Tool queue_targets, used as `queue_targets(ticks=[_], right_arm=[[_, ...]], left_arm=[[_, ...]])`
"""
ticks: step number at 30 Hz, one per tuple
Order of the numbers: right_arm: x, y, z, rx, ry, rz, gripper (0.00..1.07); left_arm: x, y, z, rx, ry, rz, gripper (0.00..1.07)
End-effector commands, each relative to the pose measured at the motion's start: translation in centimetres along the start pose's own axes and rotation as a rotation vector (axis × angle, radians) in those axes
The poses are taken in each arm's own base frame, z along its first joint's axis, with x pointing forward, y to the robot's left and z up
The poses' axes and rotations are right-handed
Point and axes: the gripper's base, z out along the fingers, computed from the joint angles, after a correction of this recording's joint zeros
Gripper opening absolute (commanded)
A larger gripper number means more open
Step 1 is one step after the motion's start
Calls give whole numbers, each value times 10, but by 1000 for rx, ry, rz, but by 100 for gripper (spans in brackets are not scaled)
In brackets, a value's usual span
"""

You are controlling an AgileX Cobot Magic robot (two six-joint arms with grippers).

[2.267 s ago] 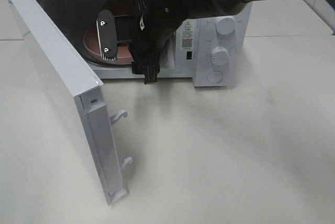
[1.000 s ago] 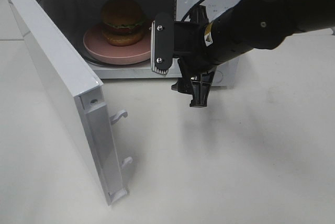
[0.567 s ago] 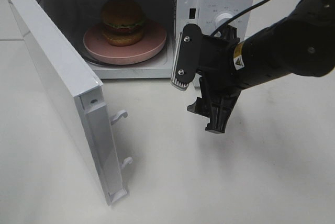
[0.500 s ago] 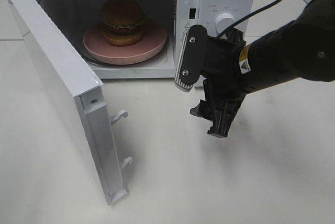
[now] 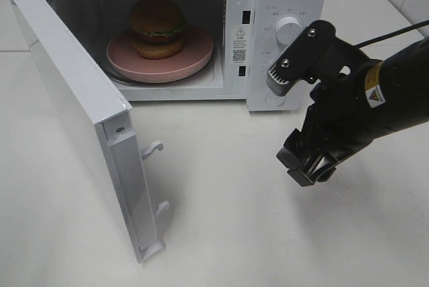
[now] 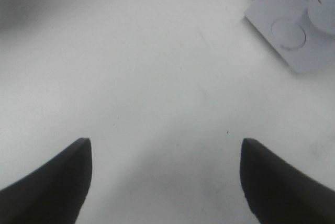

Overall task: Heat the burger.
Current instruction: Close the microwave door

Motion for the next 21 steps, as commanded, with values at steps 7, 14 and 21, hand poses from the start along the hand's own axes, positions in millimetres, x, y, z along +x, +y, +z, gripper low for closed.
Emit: queue_targets(ticks=[7, 14, 21], right_arm=[[22, -4, -34, 38, 139, 199, 76], [41, -7, -67, 67, 201, 237, 76], [52, -7, -92, 66, 166, 269, 76]], left_arm=[[-1, 0, 0, 2, -16, 0, 99], [-1, 0, 0, 2, -16, 0, 99], [-1, 0, 0, 2, -16, 0, 99]])
